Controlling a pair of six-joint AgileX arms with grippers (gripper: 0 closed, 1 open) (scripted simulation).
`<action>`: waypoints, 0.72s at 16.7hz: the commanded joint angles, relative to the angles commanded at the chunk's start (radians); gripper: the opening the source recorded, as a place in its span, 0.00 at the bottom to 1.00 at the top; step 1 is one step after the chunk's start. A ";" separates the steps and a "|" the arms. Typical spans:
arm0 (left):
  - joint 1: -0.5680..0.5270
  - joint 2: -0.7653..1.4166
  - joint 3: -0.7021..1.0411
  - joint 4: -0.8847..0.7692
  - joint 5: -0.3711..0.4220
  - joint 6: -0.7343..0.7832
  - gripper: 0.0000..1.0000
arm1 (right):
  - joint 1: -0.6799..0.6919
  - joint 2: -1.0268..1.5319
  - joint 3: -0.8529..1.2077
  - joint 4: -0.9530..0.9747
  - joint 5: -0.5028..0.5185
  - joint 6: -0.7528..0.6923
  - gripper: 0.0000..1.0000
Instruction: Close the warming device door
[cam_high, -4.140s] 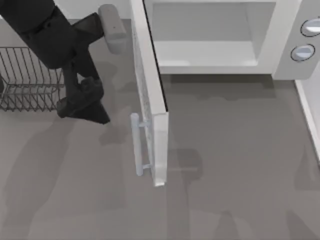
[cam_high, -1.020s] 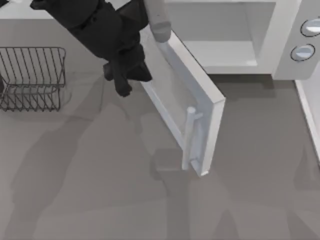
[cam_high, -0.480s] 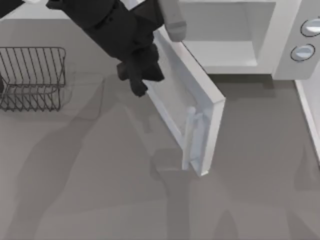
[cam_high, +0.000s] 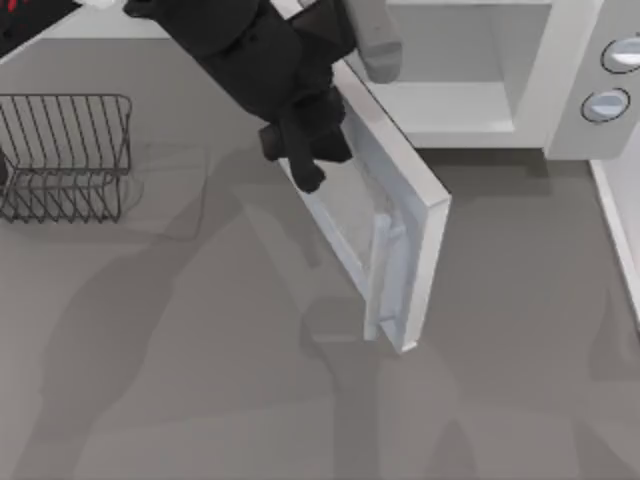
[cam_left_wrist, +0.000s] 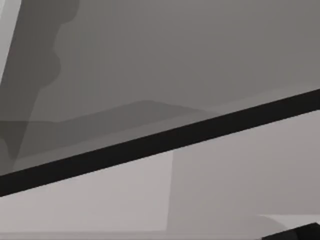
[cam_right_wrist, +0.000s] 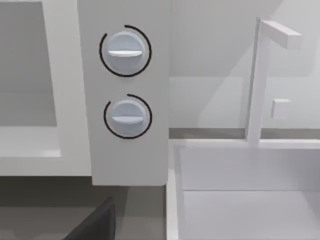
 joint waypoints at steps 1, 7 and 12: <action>-0.003 0.002 0.002 0.000 0.000 -0.002 0.00 | 0.000 0.000 0.000 0.000 0.000 0.000 1.00; -0.045 0.040 0.052 0.005 -0.016 -0.044 0.00 | 0.000 0.000 0.000 0.000 0.000 0.000 1.00; -0.054 0.051 0.068 0.003 -0.019 -0.055 0.00 | 0.000 0.000 0.000 0.000 0.000 0.000 1.00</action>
